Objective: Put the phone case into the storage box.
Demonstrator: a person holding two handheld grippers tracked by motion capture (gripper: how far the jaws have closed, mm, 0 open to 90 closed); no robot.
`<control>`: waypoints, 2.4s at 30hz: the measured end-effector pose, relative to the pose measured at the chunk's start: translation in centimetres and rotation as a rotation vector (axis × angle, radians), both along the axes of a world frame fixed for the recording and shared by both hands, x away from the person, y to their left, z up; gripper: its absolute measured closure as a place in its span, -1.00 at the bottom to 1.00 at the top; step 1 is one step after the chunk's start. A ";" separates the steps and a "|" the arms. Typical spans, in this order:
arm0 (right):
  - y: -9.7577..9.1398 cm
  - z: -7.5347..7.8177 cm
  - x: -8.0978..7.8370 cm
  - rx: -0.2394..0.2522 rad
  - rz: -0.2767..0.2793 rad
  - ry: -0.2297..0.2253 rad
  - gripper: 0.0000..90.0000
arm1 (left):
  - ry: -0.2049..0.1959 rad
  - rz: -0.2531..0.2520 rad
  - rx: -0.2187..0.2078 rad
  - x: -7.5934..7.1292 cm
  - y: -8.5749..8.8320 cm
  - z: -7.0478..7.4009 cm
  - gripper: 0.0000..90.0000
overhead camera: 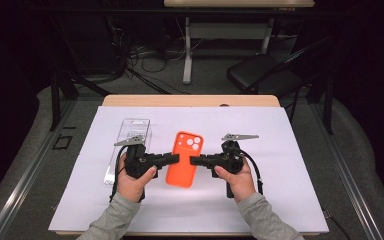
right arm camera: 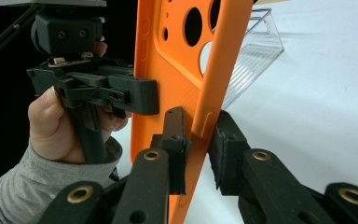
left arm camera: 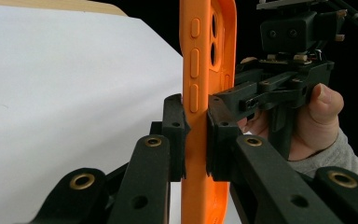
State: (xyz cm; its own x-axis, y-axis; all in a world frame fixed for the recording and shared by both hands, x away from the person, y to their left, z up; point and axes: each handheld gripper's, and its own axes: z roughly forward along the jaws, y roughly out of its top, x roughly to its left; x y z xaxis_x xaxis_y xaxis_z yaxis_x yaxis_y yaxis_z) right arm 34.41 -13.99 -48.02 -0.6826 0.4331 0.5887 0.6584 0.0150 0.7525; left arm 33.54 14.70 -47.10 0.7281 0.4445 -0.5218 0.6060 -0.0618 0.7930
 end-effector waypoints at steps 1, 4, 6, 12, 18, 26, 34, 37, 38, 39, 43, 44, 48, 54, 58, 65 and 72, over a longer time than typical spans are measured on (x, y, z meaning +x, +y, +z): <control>0.0 0.0 0.0 0.000 0.001 0.000 0.72 | 0.000 0.000 0.000 0.0 0.0 0.0 0.80; 0.0 0.0 0.0 0.001 0.002 -0.006 0.73 | -0.001 0.000 0.000 0.0 0.0 0.0 0.80; 0.0 0.0 0.0 0.000 0.003 -0.008 0.73 | -0.002 0.000 0.001 0.0 0.0 0.0 0.80; 0.0 0.0 0.0 -0.001 0.008 -0.012 0.74 | -0.003 0.000 -0.001 0.0 0.0 0.0 0.80; -0.1 0.0 0.1 0.005 0.013 -0.005 0.76 | -0.003 -0.001 0.000 0.0 0.0 0.0 0.80; -0.2 -0.1 0.1 0.012 0.018 -0.003 0.77 | -0.003 -0.001 0.002 0.0 0.0 0.0 0.80; -0.2 -0.2 0.1 0.028 0.013 0.002 0.78 | -0.004 -0.001 0.003 0.0 0.0 -0.1 0.80; -0.2 -0.2 0.2 0.032 0.012 0.003 0.78 | -0.005 0.000 0.000 0.0 0.0 -0.1 0.80; -0.2 -0.2 0.2 0.035 0.012 0.005 0.78 | -0.005 0.000 0.000 0.0 0.0 -0.1 0.80; -0.2 -0.2 0.2 0.035 0.012 0.005 0.78 | -0.004 0.002 0.000 0.0 0.0 -0.1 0.80; -0.2 -0.3 0.2 0.046 0.015 0.011 0.78 | -0.005 0.005 -0.004 0.0 0.0 -0.1 0.80; -0.2 -0.3 0.2 0.049 0.013 0.014 0.79 | -0.005 0.006 -0.005 0.0 0.0 -0.1 0.80; -0.2 -0.4 0.3 0.058 0.014 0.016 0.79 | -0.006 0.008 -0.005 0.0 0.0 -0.1 0.80; -0.3 -0.6 0.3 0.070 0.015 0.026 0.79 | -0.005 0.009 -0.002 0.0 0.0 -0.1 0.80; -0.2 -0.6 0.3 0.070 0.013 0.024 0.79 | -0.006 0.010 -0.005 0.0 0.1 -0.1 0.79; -0.2 -0.6 0.2 0.075 0.008 0.017 0.79 | -0.002 0.014 -0.008 0.1 0.1 -0.1 0.78; -0.2 -0.5 0.1 0.077 0.002 0.008 0.80 | -0.002 0.017 -0.009 0.1 0.1 -0.1 0.76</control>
